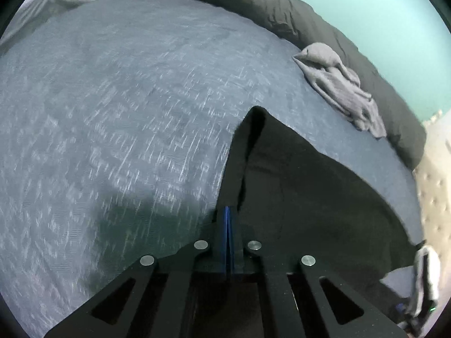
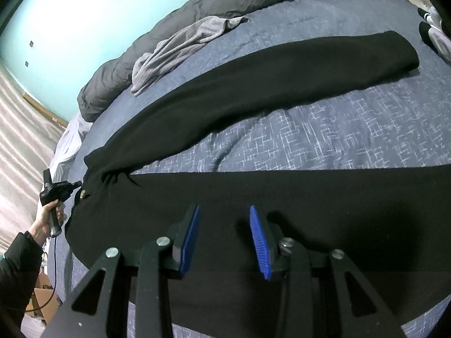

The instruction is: Fold clothes

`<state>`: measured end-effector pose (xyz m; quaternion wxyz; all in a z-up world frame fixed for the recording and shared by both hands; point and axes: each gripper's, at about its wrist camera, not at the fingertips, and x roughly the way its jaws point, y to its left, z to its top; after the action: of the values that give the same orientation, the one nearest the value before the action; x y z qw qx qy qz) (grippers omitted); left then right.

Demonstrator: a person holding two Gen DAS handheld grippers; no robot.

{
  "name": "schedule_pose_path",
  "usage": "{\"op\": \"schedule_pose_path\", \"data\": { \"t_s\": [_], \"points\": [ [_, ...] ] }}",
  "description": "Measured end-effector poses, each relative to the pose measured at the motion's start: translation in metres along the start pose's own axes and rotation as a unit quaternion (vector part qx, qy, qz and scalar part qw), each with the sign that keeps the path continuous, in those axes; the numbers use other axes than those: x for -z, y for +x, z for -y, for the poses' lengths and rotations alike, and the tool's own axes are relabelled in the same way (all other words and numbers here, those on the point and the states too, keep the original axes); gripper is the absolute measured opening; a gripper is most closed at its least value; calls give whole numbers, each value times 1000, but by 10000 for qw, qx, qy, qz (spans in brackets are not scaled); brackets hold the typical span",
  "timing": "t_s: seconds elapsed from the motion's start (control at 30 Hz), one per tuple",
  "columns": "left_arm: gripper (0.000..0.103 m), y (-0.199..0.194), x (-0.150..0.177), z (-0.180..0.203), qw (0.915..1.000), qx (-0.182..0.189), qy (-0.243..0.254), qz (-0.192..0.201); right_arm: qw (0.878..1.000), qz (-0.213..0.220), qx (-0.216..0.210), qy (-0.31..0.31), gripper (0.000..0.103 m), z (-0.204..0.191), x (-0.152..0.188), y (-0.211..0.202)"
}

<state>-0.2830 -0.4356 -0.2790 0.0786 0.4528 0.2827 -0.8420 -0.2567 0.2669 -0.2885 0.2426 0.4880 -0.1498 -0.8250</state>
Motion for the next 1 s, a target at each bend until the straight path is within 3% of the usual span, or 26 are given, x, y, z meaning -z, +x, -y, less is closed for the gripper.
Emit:
{"op": "schedule_pose_path", "data": {
  "t_s": [0.07,0.17,0.5,0.7,1.0],
  "points": [
    [0,-10,8,-3,10000,23,-36,-70,10000,12,67,-49,40,3,-2,-6],
    [0,-30,24,-7,9999,-2,15,-149,9998,-55,192,-34,52,13,-5,-14],
    [12,-95,82,-22,9990,-81,114,-415,9938,-346,973,-421,55,59,6,-73],
    [12,-119,118,-33,9986,-116,-45,-517,9901,-300,1366,131,57,106,13,-117],
    [14,-122,148,-35,9974,-8,-425,-587,9765,-7,1715,1303,61,165,31,-159]
  ]
}}
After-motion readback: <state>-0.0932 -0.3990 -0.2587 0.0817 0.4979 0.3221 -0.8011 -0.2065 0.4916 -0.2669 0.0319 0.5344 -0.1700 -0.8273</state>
